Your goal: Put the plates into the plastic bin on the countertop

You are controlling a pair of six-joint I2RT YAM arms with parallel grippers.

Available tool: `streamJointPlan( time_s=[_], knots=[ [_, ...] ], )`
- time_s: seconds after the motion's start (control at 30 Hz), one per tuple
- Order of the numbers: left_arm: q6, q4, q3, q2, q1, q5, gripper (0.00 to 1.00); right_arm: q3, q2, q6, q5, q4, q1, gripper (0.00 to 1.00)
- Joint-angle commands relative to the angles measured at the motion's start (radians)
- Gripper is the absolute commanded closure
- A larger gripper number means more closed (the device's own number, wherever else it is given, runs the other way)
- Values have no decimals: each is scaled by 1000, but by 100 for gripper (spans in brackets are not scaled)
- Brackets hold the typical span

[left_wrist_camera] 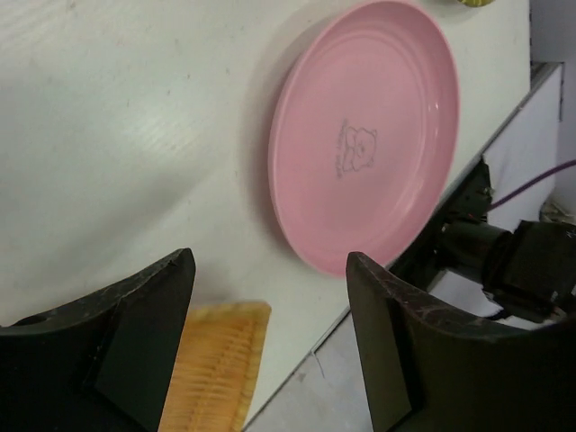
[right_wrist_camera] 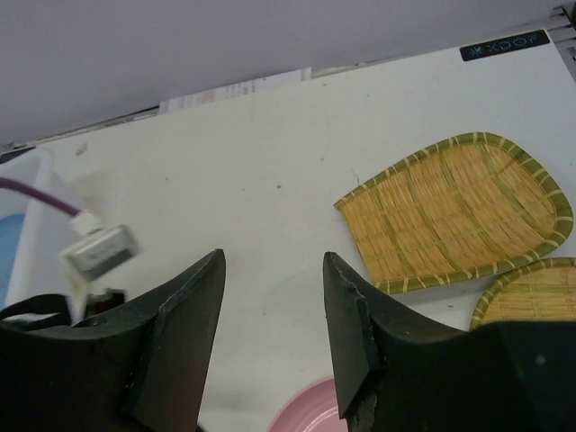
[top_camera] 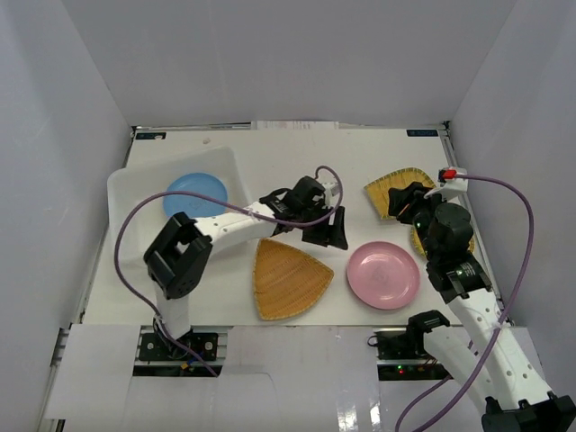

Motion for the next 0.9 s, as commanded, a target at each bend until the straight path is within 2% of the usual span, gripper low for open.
streamJointPlan(
  time_s=[0.0, 0.2, 0.3, 0.43, 0.53, 0.57, 0.6, 0.7, 0.8, 0.87],
  knots=[
    [125, -55, 193, 78, -18, -16, 20, 80, -35, 9, -96, -35, -16, 46],
    [180, -107, 353, 297, -29, 84, 18, 122, -37, -5, -192, -45, -21, 46],
    [203, -165, 434, 394, -36, 110, 21, 114, -23, -7, -201, -45, -19, 46],
    [242, -202, 459, 460, -72, 130, 23, 105, -6, -14, -206, -42, -22, 46],
    [246, -210, 457, 481, -95, 125, 29, 105, 3, -15, -216, -41, -22, 46],
    [248, -210, 456, 481, -98, 116, 34, 106, 11, -13, -221, -41, -21, 46],
    [246, -210, 456, 480, -99, 108, 51, 108, 13, -11, -228, -39, -21, 47],
    [239, -209, 451, 457, -102, 98, 87, 114, 8, -5, -224, -41, -22, 47],
    [239, -207, 448, 414, -102, 81, 100, 134, -6, 1, -218, -44, -22, 47],
    [237, -209, 442, 370, -101, 64, 100, 155, -15, 8, -218, -51, -22, 46]
  ],
)
